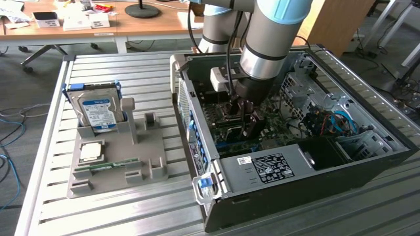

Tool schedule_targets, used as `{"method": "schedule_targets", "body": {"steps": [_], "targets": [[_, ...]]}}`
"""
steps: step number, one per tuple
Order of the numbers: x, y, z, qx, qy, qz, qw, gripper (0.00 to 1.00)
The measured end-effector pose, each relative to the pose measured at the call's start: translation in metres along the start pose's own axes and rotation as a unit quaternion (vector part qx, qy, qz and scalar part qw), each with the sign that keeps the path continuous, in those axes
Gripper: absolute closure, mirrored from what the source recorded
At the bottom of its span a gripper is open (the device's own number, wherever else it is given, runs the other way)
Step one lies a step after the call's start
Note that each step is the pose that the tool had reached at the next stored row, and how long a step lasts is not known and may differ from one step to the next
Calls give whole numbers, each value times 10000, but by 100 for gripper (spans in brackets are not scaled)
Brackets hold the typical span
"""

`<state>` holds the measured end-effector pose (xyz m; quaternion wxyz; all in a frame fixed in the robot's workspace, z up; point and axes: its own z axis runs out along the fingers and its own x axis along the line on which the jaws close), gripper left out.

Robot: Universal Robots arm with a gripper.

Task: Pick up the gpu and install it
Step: 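Insert the gpu into the slot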

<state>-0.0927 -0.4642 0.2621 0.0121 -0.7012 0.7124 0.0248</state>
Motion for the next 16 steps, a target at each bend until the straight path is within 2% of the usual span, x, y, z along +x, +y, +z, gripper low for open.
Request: {"method": "schedule_targets", "body": {"steps": [9, 12, 16], "targets": [[-1, 0, -20, -1, 2, 0, 10000, 20], [-7, 3, -131, 0, 0, 0, 10000, 20], [-11, 4, -219, 0, -2, 0, 10000, 20]]}}
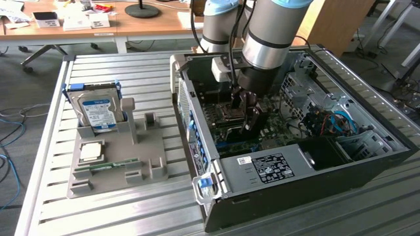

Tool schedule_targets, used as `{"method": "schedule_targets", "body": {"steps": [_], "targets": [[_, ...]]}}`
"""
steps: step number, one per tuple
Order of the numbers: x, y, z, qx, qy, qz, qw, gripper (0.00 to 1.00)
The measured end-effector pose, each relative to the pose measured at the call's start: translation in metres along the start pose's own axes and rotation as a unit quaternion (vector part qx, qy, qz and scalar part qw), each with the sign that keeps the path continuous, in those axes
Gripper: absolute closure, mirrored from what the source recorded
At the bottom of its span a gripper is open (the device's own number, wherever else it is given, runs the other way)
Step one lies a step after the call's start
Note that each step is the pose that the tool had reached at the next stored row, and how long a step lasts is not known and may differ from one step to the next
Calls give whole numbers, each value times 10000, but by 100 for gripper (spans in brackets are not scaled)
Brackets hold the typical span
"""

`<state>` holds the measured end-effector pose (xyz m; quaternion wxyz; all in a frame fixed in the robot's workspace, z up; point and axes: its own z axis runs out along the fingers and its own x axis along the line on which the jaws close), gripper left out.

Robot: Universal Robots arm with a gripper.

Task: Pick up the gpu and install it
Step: 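Insert the gpu into the slot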

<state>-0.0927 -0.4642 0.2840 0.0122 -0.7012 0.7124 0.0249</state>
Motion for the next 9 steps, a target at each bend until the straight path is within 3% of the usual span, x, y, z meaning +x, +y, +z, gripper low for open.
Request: {"method": "schedule_targets", "body": {"steps": [9], "targets": [[-5, 2, -98, 0, 0, 0, 10000, 20]]}}
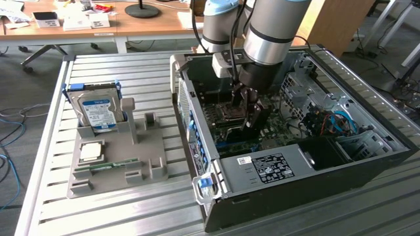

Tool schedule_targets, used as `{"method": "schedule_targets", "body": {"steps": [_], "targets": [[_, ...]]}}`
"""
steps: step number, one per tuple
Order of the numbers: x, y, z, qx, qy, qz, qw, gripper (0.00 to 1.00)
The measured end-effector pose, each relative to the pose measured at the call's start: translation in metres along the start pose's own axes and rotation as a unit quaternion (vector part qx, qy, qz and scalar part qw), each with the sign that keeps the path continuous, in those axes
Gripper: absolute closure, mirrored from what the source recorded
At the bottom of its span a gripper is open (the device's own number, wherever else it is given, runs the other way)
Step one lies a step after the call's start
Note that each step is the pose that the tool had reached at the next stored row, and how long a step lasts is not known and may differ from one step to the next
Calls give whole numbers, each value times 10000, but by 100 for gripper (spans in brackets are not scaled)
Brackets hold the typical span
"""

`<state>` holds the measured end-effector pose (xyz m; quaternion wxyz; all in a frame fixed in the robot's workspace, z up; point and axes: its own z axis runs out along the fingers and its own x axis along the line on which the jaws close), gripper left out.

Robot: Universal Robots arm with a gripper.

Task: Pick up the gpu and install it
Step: 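Insert the gpu into the slot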

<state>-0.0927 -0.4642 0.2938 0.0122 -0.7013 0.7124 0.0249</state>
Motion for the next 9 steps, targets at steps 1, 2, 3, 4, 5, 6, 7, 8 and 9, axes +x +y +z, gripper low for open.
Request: {"method": "schedule_targets", "body": {"steps": [1, 2, 3, 4, 5, 6, 7, 8, 9], "targets": [[0, 0, -4, 0, -1, 0, 10000, 20], [0, 0, -4, 0, -1, 0, 10000, 20], [0, 0, -4, 0, -1, 0, 10000, 20], [0, 0, -4, 0, -1, 0, 10000, 20], [0, 0, -4, 0, -1, 0, 10000, 20], [0, 0, -5, 0, 0, 0, 10000, 20], [0, 0, -5, 0, 0, 0, 10000, 20], [0, 0, -6, 0, 0, 0, 10000, 20], [0, 1, -14, -1, 2, 0, 10000, 20]]}}
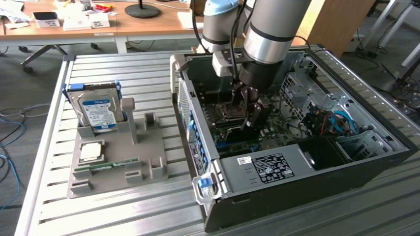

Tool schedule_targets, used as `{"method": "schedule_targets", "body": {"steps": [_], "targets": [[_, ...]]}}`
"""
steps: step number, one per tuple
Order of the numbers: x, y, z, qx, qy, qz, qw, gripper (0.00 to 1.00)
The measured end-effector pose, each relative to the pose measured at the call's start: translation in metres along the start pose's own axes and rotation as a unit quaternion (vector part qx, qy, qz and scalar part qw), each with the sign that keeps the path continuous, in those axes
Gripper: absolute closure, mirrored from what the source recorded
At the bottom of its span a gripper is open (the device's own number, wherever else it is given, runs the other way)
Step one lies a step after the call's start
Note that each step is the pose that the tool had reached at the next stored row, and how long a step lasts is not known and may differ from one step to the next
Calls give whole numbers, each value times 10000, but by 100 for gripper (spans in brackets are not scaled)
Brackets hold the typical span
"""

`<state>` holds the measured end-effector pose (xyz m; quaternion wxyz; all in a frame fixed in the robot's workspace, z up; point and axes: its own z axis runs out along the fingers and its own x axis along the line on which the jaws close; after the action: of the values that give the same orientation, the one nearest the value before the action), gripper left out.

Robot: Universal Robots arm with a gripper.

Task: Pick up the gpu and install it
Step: 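Insert the gpu into the slot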

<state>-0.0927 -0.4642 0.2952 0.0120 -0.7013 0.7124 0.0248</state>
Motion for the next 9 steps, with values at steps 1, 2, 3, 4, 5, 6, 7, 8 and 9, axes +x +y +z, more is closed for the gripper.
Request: {"method": "schedule_targets", "body": {"steps": [1, 2, 3, 4, 5, 6, 7, 8, 9], "targets": [[-1, 0, -10, 0, -1, 0, 10000, 20], [-2, 0, -27, 1, -2, 0, 10000, 20], [-3, 1, -48, 1, -2, 0, 10000, 20], [-4, 1, -70, 1, -2, 0, 10000, 20], [-5, 2, -92, 1, -2, 0, 10000, 20], [-7, 2, -117, 1, -2, 0, 10000, 20], [-8, 2, -139, 1, -2, 0, 10000, 20], [-9, 3, -161, 1, -2, 0, 10000, 20], [-10, 3, -179, 1, -2, 0, 10000, 20]]}}
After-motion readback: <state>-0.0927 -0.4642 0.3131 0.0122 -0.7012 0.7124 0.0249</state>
